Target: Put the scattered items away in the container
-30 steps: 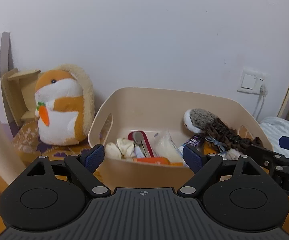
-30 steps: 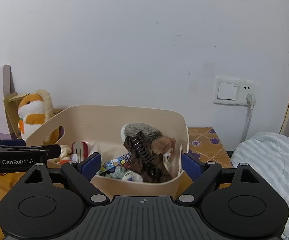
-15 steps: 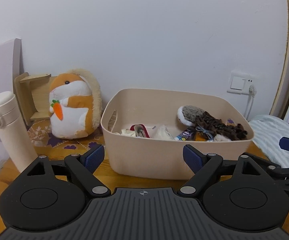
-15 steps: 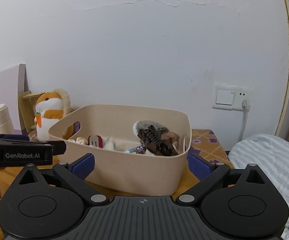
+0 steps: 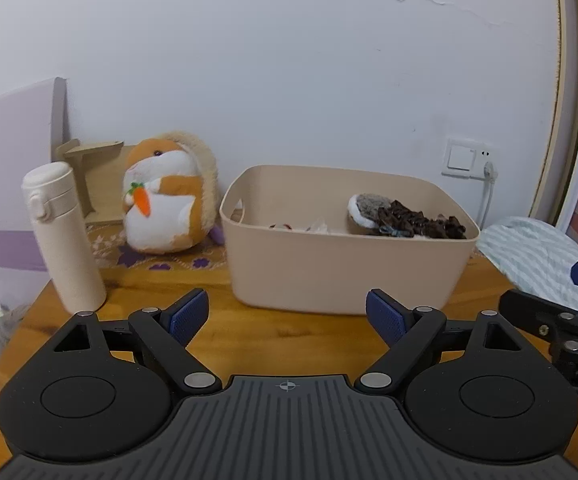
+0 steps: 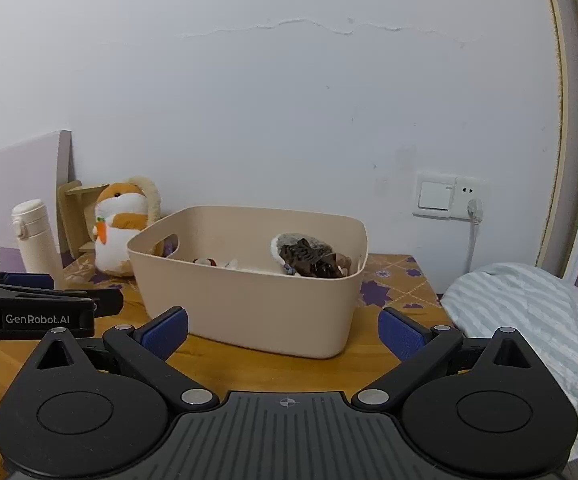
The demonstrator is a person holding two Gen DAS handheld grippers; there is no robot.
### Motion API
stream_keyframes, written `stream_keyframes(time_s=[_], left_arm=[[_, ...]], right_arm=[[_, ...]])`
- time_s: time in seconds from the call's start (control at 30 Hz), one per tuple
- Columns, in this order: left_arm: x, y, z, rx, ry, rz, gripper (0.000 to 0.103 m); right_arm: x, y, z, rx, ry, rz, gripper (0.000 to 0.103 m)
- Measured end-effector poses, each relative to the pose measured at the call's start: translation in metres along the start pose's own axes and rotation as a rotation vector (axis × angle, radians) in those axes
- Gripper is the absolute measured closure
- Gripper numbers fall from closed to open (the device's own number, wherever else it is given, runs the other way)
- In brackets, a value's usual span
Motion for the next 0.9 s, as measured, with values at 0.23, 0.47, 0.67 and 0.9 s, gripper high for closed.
stream_keyframes(time_s=[0.23, 0.47, 0.67, 0.9], left_arm=[[-0.002, -0.035, -0.014, 0.026, -0.003, 0.032, 0.016], [-0.001, -0.070, -0.027, 0.027, -0.002, 0.019, 0.016], [0.008, -0.102, -0.038, 0.042, 0.012, 0.013, 0.016], [0.017, -0.134, -0.057, 0.014, 0.020, -0.028, 0.016]], right_arm=[[-0.001, -0.033, -0.012, 0.023, -0.005, -0.013, 0.000], [0.000, -0.064, -0.022, 0.039, 0.033, -0.035, 0.000], [0.004, -0.089, -0.031, 0.045, 0.086, -0.036, 0.000], [0.002, -0.119, -0.040, 0.052, 0.089, -0.050, 0.000]])
Point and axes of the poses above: each gripper's, at about its wrist camera, not at the fingertips, and y roughly the way its jaws point, x to its right, z to its top, the point moved 2 cm from there along y, roughly the way its jaws point, and after that the axes turned 8 degrees about y, right-handed, at the moved point
